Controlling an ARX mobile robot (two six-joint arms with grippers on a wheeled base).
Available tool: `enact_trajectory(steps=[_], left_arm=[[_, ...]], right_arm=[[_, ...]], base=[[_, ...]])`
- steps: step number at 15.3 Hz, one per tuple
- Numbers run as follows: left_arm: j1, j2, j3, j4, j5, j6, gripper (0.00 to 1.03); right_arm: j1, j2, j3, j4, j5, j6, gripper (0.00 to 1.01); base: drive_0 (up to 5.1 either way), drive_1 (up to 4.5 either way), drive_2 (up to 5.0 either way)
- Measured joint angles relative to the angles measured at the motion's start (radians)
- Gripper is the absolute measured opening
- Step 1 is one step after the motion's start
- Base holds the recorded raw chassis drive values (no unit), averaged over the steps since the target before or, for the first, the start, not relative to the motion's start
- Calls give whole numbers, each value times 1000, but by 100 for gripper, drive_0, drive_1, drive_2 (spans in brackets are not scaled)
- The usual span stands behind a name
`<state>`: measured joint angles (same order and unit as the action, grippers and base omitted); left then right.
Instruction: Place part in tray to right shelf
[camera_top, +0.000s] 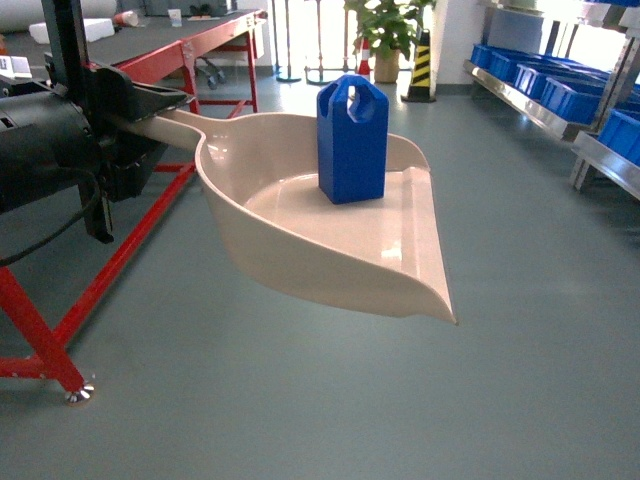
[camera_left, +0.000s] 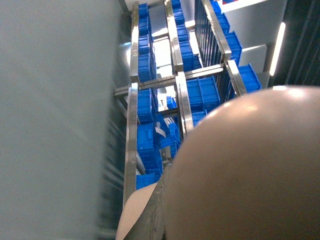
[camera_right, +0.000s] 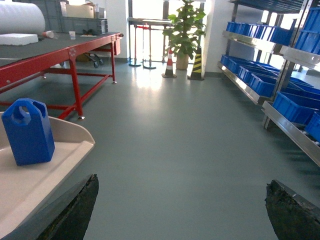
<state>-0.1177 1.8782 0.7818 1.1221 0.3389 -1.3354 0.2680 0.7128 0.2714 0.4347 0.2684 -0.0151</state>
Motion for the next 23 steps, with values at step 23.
enact_trajectory(steps=[23], left_arm=[[-2,0,0,-6,2,0,14]], right_arm=[[0,-1,0,0,-3,0,98]], base=[[3,428,-423]])
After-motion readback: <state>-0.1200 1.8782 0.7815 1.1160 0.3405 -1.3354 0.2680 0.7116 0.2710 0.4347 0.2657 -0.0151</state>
